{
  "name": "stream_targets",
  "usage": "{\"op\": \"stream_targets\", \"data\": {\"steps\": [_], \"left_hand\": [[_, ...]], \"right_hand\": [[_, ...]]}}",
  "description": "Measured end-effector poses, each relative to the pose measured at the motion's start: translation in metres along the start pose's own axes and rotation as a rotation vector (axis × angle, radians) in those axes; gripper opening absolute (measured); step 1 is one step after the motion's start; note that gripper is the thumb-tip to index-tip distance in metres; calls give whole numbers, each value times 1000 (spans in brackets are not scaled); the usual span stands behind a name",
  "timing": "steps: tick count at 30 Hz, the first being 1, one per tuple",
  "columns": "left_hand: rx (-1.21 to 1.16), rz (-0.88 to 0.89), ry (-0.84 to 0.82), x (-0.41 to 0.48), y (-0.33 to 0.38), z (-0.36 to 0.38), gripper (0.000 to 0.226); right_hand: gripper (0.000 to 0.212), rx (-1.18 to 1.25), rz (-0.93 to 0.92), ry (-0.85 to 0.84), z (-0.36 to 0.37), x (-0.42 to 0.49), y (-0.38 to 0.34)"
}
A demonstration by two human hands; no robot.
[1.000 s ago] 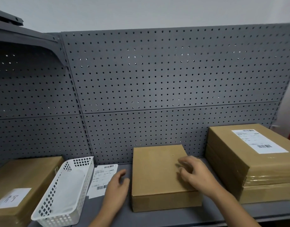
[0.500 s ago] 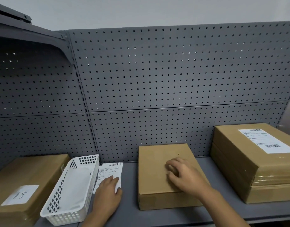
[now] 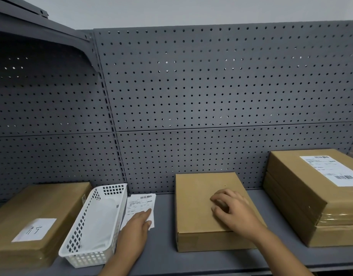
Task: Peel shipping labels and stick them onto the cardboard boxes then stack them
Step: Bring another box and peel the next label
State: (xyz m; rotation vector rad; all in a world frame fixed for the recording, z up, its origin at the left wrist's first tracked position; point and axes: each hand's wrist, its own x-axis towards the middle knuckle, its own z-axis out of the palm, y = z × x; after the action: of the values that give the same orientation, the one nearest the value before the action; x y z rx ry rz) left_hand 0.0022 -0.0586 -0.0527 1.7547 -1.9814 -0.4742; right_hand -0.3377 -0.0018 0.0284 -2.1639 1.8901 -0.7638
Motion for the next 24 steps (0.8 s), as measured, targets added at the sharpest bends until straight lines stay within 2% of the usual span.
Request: {"op": "stream_targets", "data": {"steps": [4, 6, 9, 11, 12, 14, 17, 20, 24], "left_hand": [[-15, -39, -27, -4, 9, -5, 67], [-15, -39, -52, -7, 15, -9, 71], [-83, -76, -6, -12, 24, -16, 67], [-176, -91, 56, -13, 31, -21, 54], [-237, -73, 77, -11, 35, -23, 43], [-332, -21, 142, -9, 49, -29, 44], [-391, 59, 204, -10, 77, -41, 45], [-415, 118, 172, -14, 104, -47, 43], [-479, 191, 102, -17, 126, -40, 40]], "right_hand": [[31, 3, 7, -11, -1, -1, -1], [31, 3, 15, -13, -2, -1, -2], [30, -9, 32, -10, -4, -1, -5], [28, 17, 54, -8, -1, -1, -5], [25, 76, 72, 10, 1, 0, -4], [15, 306, 136, 92, 0, 0, -2], [22, 623, 218, 218, -12, -2, -7], [31, 750, 220, 249, -19, -3, -9], [36, 860, 185, 206, -23, -5, -12]]}}
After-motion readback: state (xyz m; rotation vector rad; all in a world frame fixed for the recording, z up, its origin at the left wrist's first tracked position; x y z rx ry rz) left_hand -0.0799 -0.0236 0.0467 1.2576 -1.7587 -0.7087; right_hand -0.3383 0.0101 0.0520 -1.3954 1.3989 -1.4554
